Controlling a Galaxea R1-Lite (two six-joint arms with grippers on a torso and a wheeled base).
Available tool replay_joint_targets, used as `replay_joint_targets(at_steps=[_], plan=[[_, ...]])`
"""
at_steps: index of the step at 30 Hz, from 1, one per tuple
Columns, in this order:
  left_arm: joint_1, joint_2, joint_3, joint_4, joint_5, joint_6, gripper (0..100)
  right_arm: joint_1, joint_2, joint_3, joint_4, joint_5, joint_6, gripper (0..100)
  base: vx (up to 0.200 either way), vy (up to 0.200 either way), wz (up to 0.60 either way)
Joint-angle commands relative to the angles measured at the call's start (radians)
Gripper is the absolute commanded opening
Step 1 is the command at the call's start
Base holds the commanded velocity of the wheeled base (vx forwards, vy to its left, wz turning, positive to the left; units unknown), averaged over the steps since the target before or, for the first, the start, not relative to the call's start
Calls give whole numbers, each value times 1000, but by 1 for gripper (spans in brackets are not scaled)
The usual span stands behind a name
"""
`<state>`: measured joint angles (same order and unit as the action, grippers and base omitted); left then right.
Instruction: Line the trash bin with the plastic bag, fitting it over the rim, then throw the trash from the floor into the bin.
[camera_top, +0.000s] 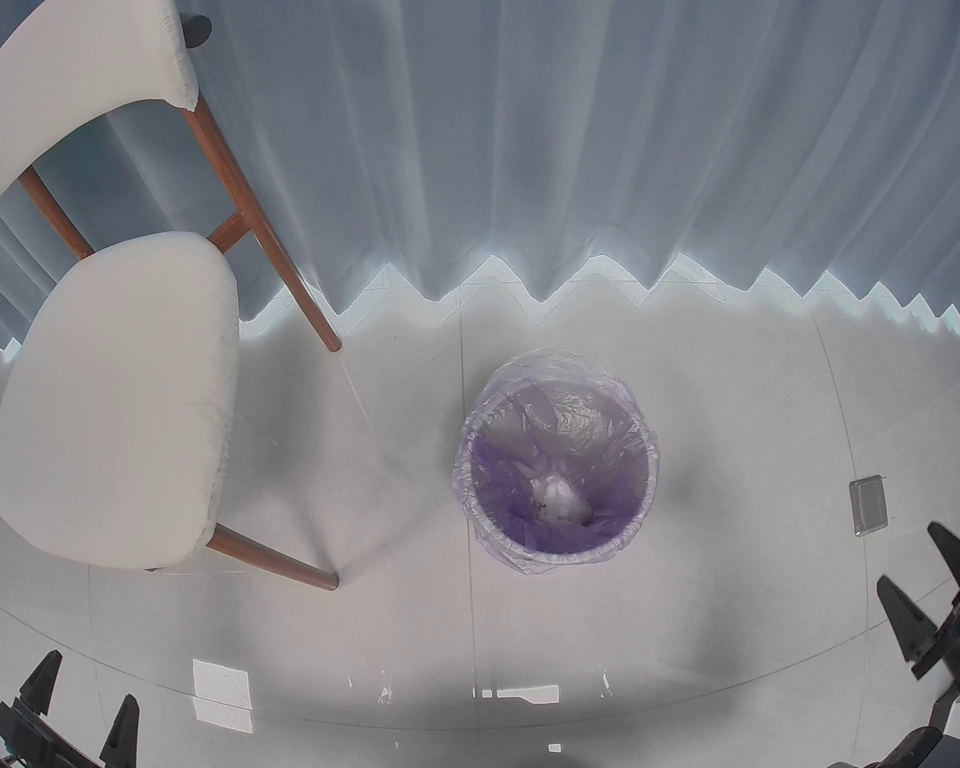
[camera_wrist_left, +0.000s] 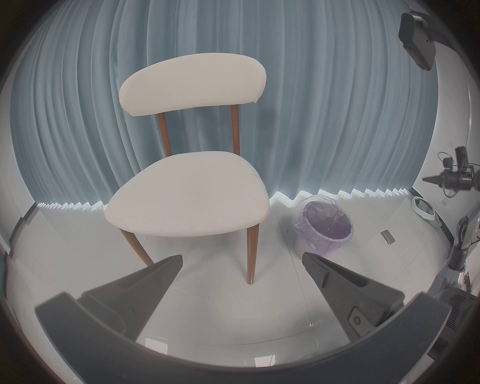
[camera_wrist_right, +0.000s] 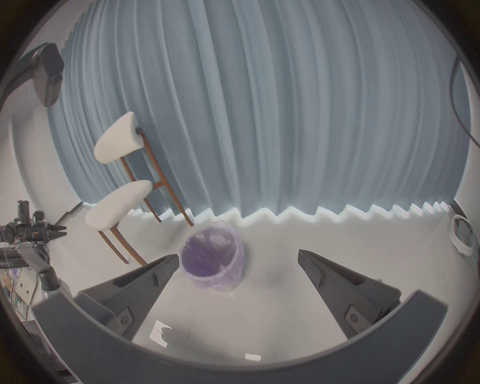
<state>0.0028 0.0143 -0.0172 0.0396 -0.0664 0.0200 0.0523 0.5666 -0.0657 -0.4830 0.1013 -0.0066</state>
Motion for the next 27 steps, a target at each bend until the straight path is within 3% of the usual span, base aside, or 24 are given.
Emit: replay_joint_targets(at_steps=[1,5,11,17,27], plan=[[-1,-14,17,0,0,0,100,-52,-567,46,475,-199,73,100,0,0,0],[-1,-14,17,-1,0,-2,100,-52,-567,44,483,-190,65,100,0,0,0],[-1,-14,17,-1,0,0,100,-52,-567,44,488,-77,-33,100,0,0,0],[-3,-14,17,-1,0,-5,100,-51,-560,66,483,-78,10,100,0,0,0],[-3,-14,17,-1,0,-3,100,-52,-565,66,483,-83,4,100,0,0,0]])
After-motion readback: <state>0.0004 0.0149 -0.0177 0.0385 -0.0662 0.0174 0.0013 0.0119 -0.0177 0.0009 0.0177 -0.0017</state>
